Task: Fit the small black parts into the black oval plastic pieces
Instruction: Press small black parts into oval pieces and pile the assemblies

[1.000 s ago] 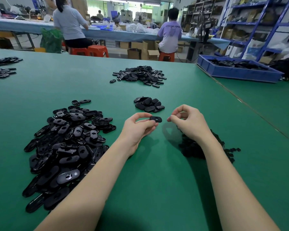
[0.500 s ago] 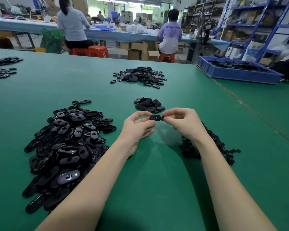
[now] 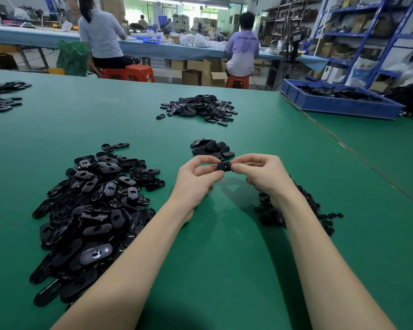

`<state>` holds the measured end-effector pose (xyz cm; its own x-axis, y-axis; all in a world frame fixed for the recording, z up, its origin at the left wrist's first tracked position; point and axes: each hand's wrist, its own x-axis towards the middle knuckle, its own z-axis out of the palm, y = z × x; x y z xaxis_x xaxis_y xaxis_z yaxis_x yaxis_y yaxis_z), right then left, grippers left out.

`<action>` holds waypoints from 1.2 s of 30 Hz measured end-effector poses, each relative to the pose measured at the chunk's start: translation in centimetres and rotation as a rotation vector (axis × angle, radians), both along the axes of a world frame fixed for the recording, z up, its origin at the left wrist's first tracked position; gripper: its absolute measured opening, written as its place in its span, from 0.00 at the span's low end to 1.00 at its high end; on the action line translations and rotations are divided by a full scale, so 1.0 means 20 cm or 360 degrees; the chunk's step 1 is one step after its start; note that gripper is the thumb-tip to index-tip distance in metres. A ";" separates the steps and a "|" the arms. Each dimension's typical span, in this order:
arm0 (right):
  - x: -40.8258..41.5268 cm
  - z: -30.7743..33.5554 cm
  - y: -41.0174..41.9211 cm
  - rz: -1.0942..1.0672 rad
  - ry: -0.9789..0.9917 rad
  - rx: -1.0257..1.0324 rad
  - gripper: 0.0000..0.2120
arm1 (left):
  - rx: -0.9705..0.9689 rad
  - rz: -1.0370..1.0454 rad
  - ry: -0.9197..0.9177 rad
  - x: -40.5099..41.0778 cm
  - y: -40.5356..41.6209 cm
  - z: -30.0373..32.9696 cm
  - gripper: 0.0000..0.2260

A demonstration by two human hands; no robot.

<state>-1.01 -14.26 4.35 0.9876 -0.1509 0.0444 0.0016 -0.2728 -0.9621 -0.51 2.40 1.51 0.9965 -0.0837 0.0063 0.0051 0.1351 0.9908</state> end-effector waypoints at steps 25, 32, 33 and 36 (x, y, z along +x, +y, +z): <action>-0.03 0.01 -0.01 0.0075 0.0299 -0.0003 0.11 | -0.0126 -0.0228 0.0088 0.01 0.04 0.03 0.09; -0.02 0.01 0.01 0.0190 0.0162 -0.0138 0.05 | -0.0054 -0.0164 0.0082 0.01 0.04 0.02 0.07; -0.02 0.01 0.01 0.0181 0.0151 -0.0145 0.05 | -0.0047 -0.0160 0.0079 0.01 0.04 0.02 0.07; -0.01 0.00 0.02 0.0173 0.0117 -0.0177 0.05 | 0.0037 -0.0139 0.0060 0.00 0.04 0.02 0.07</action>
